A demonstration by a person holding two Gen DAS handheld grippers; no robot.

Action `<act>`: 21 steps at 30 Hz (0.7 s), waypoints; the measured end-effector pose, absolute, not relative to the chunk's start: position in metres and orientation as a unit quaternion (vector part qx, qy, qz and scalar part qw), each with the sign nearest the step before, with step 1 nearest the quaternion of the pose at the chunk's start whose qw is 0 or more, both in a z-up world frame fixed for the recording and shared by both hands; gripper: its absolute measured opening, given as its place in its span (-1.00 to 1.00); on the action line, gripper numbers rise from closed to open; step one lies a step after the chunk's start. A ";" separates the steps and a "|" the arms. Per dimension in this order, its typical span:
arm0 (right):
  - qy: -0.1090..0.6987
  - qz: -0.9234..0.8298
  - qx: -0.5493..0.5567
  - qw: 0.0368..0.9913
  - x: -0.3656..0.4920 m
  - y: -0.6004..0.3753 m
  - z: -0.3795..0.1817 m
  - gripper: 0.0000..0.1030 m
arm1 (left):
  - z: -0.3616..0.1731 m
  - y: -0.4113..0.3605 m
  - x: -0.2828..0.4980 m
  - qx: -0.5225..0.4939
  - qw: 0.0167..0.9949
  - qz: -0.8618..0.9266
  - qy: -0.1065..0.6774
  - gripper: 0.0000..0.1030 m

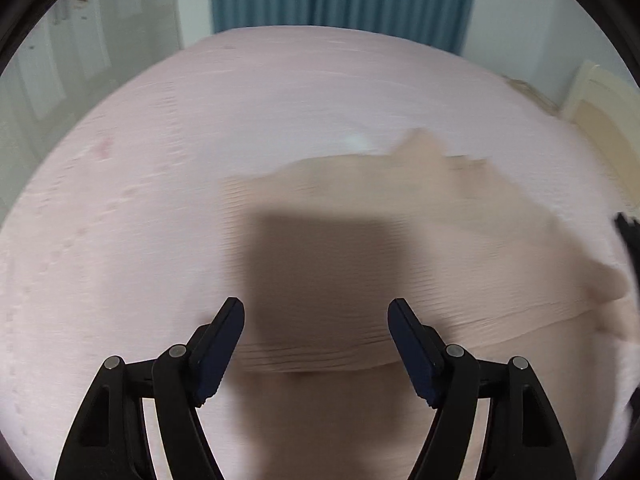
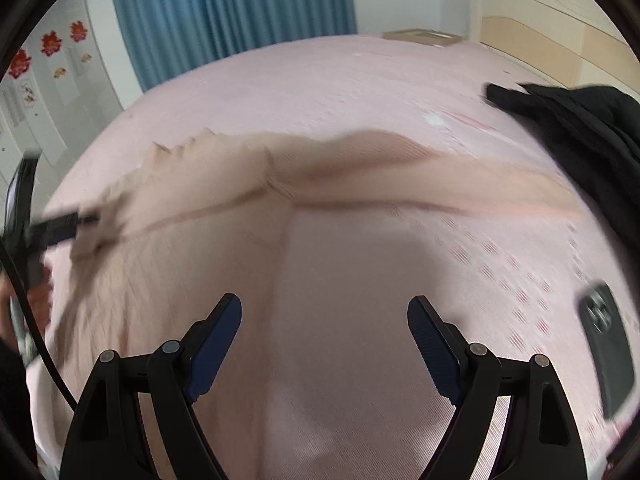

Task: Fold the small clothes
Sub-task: 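Carry the sleeve across the sweater body with the left gripper and release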

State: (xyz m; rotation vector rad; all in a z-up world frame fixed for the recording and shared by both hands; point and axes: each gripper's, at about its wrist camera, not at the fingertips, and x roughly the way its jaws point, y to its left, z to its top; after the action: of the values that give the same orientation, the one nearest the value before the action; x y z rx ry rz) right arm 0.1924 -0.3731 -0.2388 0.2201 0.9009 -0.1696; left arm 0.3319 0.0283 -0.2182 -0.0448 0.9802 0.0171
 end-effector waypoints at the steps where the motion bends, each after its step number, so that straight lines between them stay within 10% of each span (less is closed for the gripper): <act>1: 0.429 -0.074 0.108 0.893 0.210 -0.370 -0.241 0.42 | -0.222 0.037 0.328 -0.021 0.881 0.013 0.472 0.41; 4: 0.436 -0.041 0.128 0.890 0.250 -0.362 -0.254 -0.07 | -0.230 0.053 0.318 -0.033 0.881 0.013 0.471 0.41; 17: 0.439 -0.028 0.220 0.871 0.330 -0.357 -0.286 -0.02 | -0.236 0.081 0.294 -0.076 0.892 -0.030 0.445 0.41; 21: 0.456 -0.053 0.179 0.871 0.344 -0.347 -0.291 -0.87 | -0.231 0.081 0.303 -0.103 0.892 -0.035 0.438 0.41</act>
State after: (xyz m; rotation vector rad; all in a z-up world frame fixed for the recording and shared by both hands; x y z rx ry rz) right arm 0.3439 -0.3471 -0.2912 0.3733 0.9526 -0.1107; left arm 0.3031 0.0811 -0.2314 -0.2143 0.9082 -0.0726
